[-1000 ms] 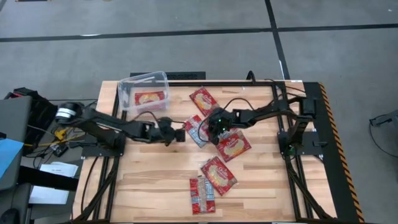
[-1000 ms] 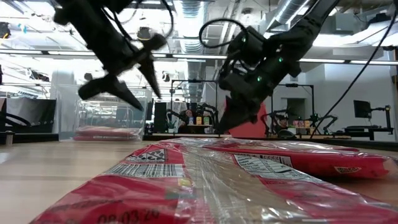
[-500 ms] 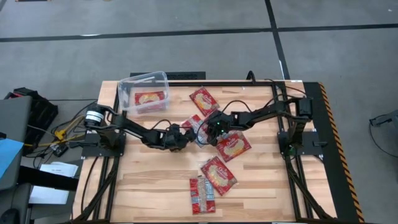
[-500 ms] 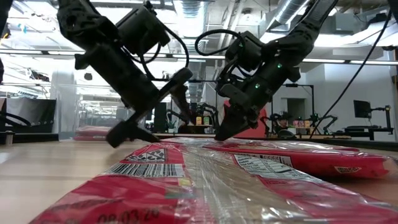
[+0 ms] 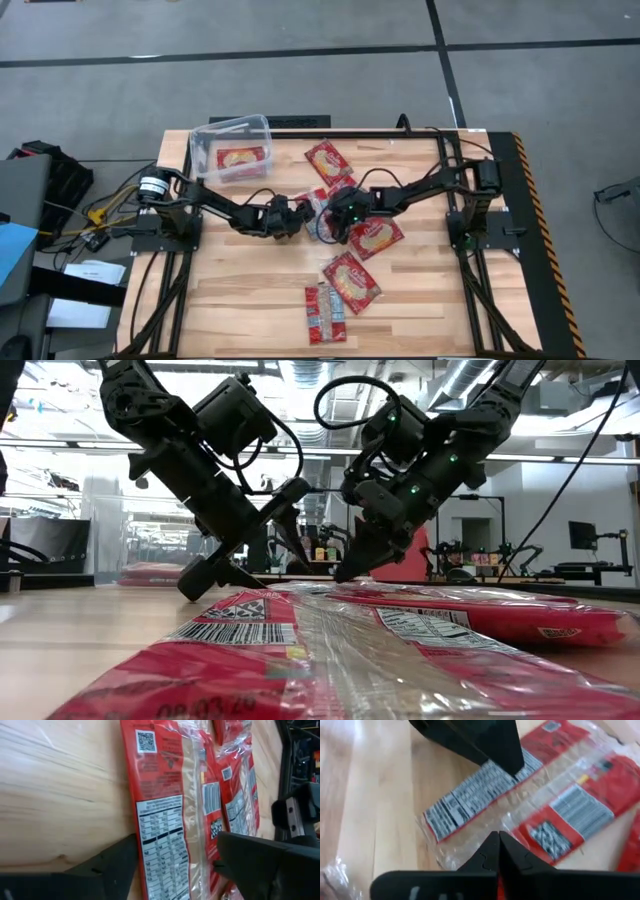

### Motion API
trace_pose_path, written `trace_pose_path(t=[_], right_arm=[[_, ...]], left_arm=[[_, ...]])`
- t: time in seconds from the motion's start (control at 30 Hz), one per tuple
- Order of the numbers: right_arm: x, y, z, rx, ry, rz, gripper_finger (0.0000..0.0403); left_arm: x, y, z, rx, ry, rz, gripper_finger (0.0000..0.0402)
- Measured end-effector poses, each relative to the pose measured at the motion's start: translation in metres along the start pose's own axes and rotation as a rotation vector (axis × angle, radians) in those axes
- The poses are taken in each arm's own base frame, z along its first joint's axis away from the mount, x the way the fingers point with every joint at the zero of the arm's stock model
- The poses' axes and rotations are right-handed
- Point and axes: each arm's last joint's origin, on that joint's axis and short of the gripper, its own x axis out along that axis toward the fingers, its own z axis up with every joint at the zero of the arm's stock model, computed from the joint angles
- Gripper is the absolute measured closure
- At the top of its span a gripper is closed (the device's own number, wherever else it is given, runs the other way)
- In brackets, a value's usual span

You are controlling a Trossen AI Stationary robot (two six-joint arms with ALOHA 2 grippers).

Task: Sort popcorn bags into baskets
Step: Put the red popcorn bag into the transparent bin

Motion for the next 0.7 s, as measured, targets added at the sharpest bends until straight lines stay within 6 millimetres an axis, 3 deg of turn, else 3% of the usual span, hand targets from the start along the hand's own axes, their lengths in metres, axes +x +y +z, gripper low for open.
trace_pose_path(t=[0.27,0.53,0.7], right_arm=[[0.009,0.001,-0.005,-0.003,0.012,0.056,0.0386],[-0.025,0.007,0.019,-0.061,-0.066,0.059,0.0379],[-0.051,0.008,0.028,-0.091,-0.074,-0.022,0.0381]], left_arm=[[0.000,0.001,0.001,0.015,-0.003,0.013,0.0248],[0.010,0.008,-0.005,0.064,0.018,0.018,0.0385],[0.012,0.007,-0.007,0.091,0.040,0.001,0.0399]])
